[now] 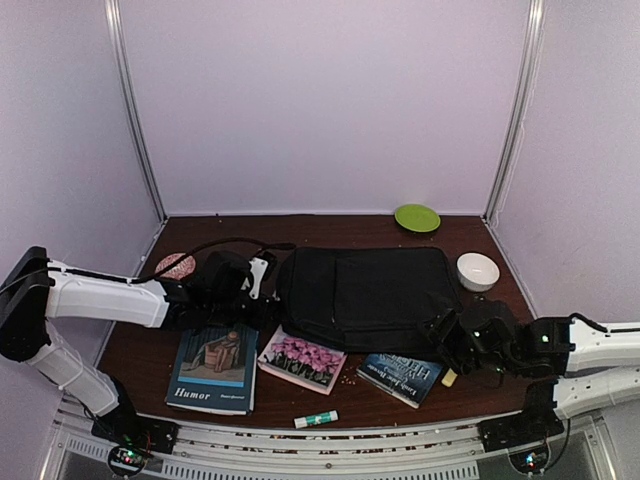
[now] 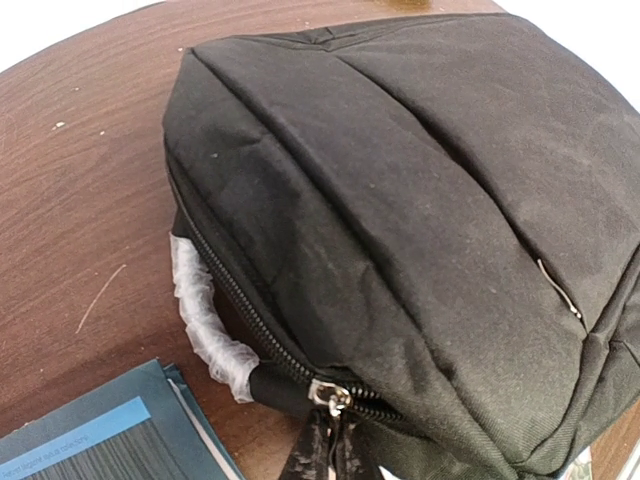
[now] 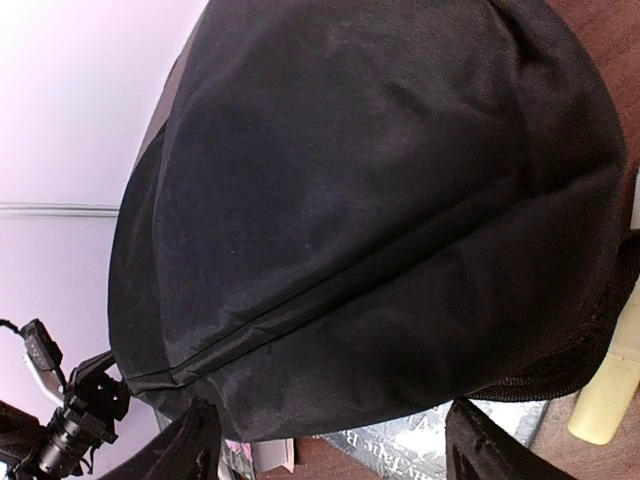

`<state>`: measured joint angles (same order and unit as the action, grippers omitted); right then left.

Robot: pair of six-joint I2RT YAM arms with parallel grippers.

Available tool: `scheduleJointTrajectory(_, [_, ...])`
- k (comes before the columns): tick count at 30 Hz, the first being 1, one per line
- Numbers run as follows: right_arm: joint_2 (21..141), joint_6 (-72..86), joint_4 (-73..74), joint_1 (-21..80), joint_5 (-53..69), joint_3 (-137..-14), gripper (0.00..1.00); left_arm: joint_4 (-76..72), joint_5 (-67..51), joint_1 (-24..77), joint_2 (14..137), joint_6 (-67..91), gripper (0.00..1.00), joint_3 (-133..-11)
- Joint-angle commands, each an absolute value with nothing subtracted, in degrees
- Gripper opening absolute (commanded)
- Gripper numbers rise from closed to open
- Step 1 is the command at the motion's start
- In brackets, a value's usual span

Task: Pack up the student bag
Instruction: Unzip the student bag at the center of the board.

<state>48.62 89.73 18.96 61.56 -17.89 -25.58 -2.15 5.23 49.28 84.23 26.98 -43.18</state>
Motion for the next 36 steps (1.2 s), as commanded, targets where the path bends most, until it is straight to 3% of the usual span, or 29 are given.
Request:
scheduleJointTrajectory(1, [50.28, 95.78, 16.48, 61.14, -20.45, -24.39, 0.76, -6.39, 6.0, 50.65, 83.33, 27.17, 0.0, -43.34])
scheduleJointTrajectory(5, [54.27, 95.69, 10.27, 59.68, -18.72, -23.11, 0.72, -6.41, 5.89, 51.33, 83.06, 26.95, 0.0, -43.33])
scheduleJointTrajectory(8, [57.5, 93.42, 4.17, 57.81, -16.17, -23.51, 0.63, -6.26, 5.91, 51.88, 82.92, 26.57, 0.0, -43.33])
scheduleJointTrajectory(14, [62.08, 80.69, 1.82, 52.06, -11.2, -31.23, 0.32, -7.03, 6.15, 52.7, 81.63, 25.66, 0.0, -42.56])
scheduleJointTrajectory(20, [65.84, 63.82, 9.03, 47.61, -8.18, -45.04, 0.0, -10.14, 7.62, 53.25, 78.33, 25.12, 0.0, -39.92])
scheduleJointTrajectory(29, [76.58, 44.17, 14.39, 41.11, -0.2, -67.08, 0.0, -10.82, 10.91, 53.79, 73.7, 21.52, 0.0, -41.15])
scheduleJointTrajectory(36, [91.89, 35.29, 19.4, 37.0, 5.25, -83.82, 0.0, -8.55, 11.35, 53.92, 77.17, 19.89, 0.0, -47.43])
